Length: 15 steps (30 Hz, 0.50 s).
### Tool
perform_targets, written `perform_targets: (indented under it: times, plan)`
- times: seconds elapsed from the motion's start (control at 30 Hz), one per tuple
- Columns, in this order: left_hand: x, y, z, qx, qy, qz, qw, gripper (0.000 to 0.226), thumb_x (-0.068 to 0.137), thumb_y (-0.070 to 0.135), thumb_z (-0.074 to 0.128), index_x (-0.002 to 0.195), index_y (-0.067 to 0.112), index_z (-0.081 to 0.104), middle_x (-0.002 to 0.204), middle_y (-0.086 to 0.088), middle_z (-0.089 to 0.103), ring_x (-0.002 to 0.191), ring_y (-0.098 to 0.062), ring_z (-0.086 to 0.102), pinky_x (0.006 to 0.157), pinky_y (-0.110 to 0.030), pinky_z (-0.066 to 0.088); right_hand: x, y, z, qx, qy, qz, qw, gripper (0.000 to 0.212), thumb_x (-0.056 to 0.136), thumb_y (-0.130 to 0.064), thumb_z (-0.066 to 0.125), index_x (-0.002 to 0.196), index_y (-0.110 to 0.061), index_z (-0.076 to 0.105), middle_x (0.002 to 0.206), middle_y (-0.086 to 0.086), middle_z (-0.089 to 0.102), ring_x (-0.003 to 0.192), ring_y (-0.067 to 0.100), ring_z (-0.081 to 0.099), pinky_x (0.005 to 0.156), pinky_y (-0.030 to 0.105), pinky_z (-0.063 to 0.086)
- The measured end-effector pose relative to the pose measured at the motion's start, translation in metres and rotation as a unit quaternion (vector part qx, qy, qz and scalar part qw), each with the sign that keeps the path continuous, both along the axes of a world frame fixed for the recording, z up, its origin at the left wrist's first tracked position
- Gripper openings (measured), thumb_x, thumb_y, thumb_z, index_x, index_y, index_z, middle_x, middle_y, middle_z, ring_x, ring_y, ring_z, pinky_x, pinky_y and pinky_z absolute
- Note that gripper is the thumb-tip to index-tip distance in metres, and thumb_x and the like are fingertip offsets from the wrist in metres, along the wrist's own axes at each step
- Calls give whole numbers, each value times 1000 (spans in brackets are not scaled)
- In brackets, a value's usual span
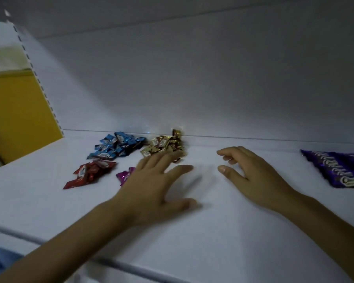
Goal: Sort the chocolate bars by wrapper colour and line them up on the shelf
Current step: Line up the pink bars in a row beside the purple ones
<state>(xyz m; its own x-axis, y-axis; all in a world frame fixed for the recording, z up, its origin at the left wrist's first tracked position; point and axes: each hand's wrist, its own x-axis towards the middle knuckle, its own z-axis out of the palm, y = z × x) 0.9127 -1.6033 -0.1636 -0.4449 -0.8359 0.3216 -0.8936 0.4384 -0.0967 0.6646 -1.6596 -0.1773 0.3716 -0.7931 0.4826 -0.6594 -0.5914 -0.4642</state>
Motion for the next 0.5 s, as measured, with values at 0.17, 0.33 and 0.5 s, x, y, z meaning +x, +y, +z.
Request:
perform_targets:
  times: [0.17,0.33,0.5]
  plan:
    - [68,19,-15,139,2,131,982,84,63,95,11,139,63,-5,158,12,-19,146,-19,-16,117,-46,-4,9,12,-6,-12,60,15,998,35,92,-43,49,125,-32,52,114,-17,53,108,1,51,92,28,43]
    - [70,15,-27,142,89,100,981,86,68,91,28,142,47,27,153,11,26,138,-12,27,115,-34,25,11,14,-7,-29,99,6,995,35,93,-42,48,125,-30,53,112,-20,52,100,-6,45,87,19,34]
    - [53,6,-22,99,81,42,991,58,86,70,37,136,42,43,141,10,44,123,-13,46,104,-32,40,15,14,-7,-24,128,12,991,28,93,-38,51,117,-25,60,110,-15,59,102,5,54,91,26,40]
